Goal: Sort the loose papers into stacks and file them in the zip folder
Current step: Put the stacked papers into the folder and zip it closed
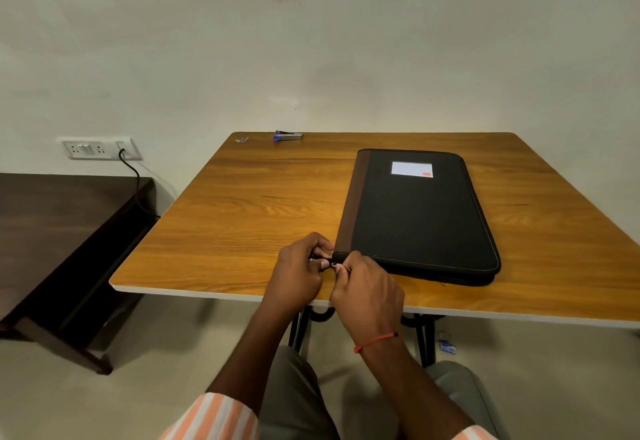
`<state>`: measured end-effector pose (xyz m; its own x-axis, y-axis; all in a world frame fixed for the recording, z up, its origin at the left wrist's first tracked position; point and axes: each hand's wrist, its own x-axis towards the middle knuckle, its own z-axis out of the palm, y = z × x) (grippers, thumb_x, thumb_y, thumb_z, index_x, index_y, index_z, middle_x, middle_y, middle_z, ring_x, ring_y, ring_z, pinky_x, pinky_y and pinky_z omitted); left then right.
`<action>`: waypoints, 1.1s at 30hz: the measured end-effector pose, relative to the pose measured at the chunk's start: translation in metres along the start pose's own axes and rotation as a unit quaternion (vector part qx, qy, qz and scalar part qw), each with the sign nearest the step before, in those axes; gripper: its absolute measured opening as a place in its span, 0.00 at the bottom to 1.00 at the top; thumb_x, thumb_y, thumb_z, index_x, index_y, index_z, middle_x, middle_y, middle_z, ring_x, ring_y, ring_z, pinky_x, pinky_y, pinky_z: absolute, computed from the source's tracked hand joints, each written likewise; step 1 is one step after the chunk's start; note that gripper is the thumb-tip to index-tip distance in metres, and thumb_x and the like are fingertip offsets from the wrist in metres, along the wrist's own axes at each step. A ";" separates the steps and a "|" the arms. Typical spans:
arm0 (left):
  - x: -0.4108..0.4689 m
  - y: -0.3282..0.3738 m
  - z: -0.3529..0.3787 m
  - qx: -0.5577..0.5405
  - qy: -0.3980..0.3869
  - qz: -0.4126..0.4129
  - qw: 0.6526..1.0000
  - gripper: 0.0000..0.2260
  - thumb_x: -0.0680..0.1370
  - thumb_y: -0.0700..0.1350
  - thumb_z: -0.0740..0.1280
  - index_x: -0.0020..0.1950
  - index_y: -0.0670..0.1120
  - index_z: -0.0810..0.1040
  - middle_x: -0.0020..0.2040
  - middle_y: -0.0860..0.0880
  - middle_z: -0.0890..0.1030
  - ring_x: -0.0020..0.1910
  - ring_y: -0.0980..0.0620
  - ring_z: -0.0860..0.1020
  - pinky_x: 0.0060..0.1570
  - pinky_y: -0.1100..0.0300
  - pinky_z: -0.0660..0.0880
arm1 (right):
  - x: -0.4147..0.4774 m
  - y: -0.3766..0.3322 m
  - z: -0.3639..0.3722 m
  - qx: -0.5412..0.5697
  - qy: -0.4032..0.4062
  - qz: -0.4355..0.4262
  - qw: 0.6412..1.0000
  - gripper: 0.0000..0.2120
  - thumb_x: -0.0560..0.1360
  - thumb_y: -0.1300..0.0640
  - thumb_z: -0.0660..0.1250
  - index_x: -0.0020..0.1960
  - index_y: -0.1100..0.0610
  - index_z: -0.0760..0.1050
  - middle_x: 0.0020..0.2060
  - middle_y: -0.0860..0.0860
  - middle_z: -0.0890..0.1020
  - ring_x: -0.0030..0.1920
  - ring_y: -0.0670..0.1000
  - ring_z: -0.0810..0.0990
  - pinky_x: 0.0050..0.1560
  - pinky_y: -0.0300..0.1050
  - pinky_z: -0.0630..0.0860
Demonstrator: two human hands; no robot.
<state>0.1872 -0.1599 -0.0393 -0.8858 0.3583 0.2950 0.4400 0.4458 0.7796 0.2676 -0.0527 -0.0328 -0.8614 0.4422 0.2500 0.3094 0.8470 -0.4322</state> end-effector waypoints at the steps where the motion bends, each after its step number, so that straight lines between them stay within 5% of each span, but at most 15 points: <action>1: 0.000 0.000 0.000 0.006 0.000 -0.006 1.000 0.15 0.75 0.27 0.68 0.49 0.48 0.81 0.41 0.53 0.81 0.45 0.62 0.80 0.44 0.68 0.78 | 0.000 0.003 -0.002 -0.006 0.000 0.005 1.000 0.07 0.83 0.47 0.58 0.51 0.48 0.71 0.43 0.45 0.76 0.42 0.46 0.76 0.38 0.42 0.71; 6: -0.001 0.002 0.001 0.033 -0.001 -0.025 0.999 0.15 0.76 0.29 0.68 0.48 0.49 0.81 0.42 0.56 0.81 0.47 0.64 0.79 0.44 0.73 0.74 | 0.001 0.032 -0.013 -0.020 0.030 0.040 0.999 0.06 0.82 0.47 0.59 0.48 0.47 0.71 0.40 0.43 0.74 0.40 0.44 0.74 0.40 0.42 0.76; 9: -0.001 0.003 0.001 0.044 -0.003 -0.032 0.999 0.15 0.76 0.29 0.67 0.47 0.51 0.80 0.44 0.56 0.80 0.47 0.64 0.78 0.44 0.74 0.73 | -0.002 0.056 -0.023 -0.023 0.070 0.066 0.995 0.07 0.81 0.49 0.62 0.44 0.47 0.70 0.37 0.43 0.73 0.36 0.43 0.72 0.32 0.38 0.67; 12: 0.000 0.002 0.003 0.064 0.017 -0.030 0.997 0.16 0.77 0.30 0.66 0.47 0.52 0.80 0.46 0.56 0.80 0.48 0.61 0.78 0.45 0.70 0.73 | -0.005 0.078 -0.031 -0.014 0.116 0.085 0.989 0.10 0.79 0.52 0.66 0.40 0.49 0.70 0.33 0.45 0.73 0.33 0.46 0.72 0.29 0.39 0.59; 19: 0.016 0.000 0.005 0.163 0.112 -0.107 0.974 0.19 0.75 0.29 0.65 0.48 0.55 0.76 0.49 0.53 0.79 0.54 0.51 0.73 0.45 0.59 0.71 | -0.010 0.103 -0.038 -0.003 0.161 0.101 0.982 0.10 0.78 0.56 0.69 0.40 0.51 0.72 0.33 0.45 0.72 0.37 0.48 0.72 0.32 0.41 0.64; 22: 0.007 0.015 0.015 0.245 0.070 -0.022 0.967 0.20 0.77 0.36 0.67 0.63 0.57 0.75 0.64 0.55 0.71 0.67 0.53 0.65 0.65 0.57 0.63 | -0.012 0.108 -0.032 0.042 0.177 0.088 0.979 0.11 0.77 0.58 0.71 0.39 0.51 0.72 0.33 0.45 0.73 0.36 0.48 0.72 0.31 0.39 0.64; 25: 0.001 0.031 0.034 0.225 -0.054 0.125 0.965 0.23 0.80 0.53 0.67 0.74 0.61 0.69 0.74 0.59 0.65 0.78 0.57 0.54 0.76 0.54 0.51 | -0.013 0.111 -0.027 0.057 0.196 0.054 0.977 0.10 0.76 0.58 0.72 0.39 0.51 0.73 0.33 0.45 0.74 0.35 0.48 0.72 0.30 0.41 0.67; 28: 0.012 0.038 0.055 0.245 -0.101 0.187 0.946 0.24 0.80 0.58 0.66 0.76 0.59 0.69 0.76 0.57 0.69 0.79 0.55 0.59 0.78 0.52 0.57 | -0.014 0.117 -0.027 0.071 0.204 0.039 0.976 0.10 0.76 0.58 0.72 0.39 0.51 0.74 0.34 0.45 0.75 0.36 0.48 0.73 0.31 0.42 0.68; 33: 0.023 0.036 0.061 0.256 -0.068 0.245 0.933 0.16 0.80 0.49 0.70 0.68 0.54 0.79 0.68 0.53 0.80 0.71 0.51 0.75 0.70 0.50 0.71 | -0.013 0.120 -0.032 0.055 0.206 0.031 0.976 0.11 0.75 0.60 0.73 0.38 0.52 0.73 0.34 0.46 0.75 0.37 0.49 0.72 0.31 0.45 0.70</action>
<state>0.1913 -0.0853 -0.0381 -0.5481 0.7071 0.4468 0.8309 0.5217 0.1937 0.3291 0.0522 -0.0598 -0.5995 0.5924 0.5383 0.2909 0.7878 -0.5429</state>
